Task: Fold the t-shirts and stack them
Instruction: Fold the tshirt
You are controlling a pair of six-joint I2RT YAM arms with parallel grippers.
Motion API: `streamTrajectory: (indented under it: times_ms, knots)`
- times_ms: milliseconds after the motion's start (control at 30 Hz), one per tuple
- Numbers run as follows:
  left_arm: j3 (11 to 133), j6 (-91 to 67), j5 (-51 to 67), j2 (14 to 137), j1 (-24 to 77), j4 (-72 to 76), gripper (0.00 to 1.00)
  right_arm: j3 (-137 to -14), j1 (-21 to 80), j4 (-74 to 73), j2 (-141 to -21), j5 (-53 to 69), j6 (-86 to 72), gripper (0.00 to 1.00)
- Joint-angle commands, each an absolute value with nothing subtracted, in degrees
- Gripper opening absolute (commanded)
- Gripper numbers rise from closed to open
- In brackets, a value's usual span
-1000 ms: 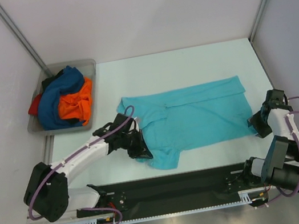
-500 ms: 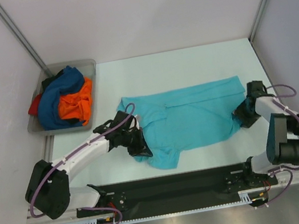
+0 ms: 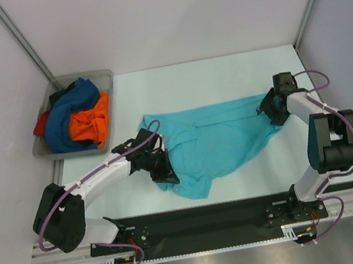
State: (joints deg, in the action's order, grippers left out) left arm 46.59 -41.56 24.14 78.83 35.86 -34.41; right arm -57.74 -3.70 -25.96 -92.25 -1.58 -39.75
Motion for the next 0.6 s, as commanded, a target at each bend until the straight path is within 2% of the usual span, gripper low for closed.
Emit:
streamTrajectory:
  times_ms: [0,200,300,400,567]
  knots:
    - [49.7,-41.7,23.6,79.4,35.4,-33.4,0.00,-63.2,-2.8,-21.7,-97.1,-0.7,-36.2,0.68]
    - [47.9,-40.9,20.1,75.4,35.4,-33.0,0.00,-69.9,-1.1,-23.5,-96.7,4.1,-32.8,0.69]
    - [46.3,-40.6,18.3,73.7,35.4,-32.0,0.00,-70.9,-2.0,-23.8,-95.7,11.6,-32.5,0.70]
    - [46.1,-39.2,15.5,71.2,35.4,-31.1,0.00,-69.2,-5.3,-24.6,-94.1,15.4,-33.8,0.71]
    - [44.8,-37.6,15.2,68.7,35.4,-28.2,0.00,-60.8,-11.9,-24.8,-86.7,14.4,-34.7,0.71]
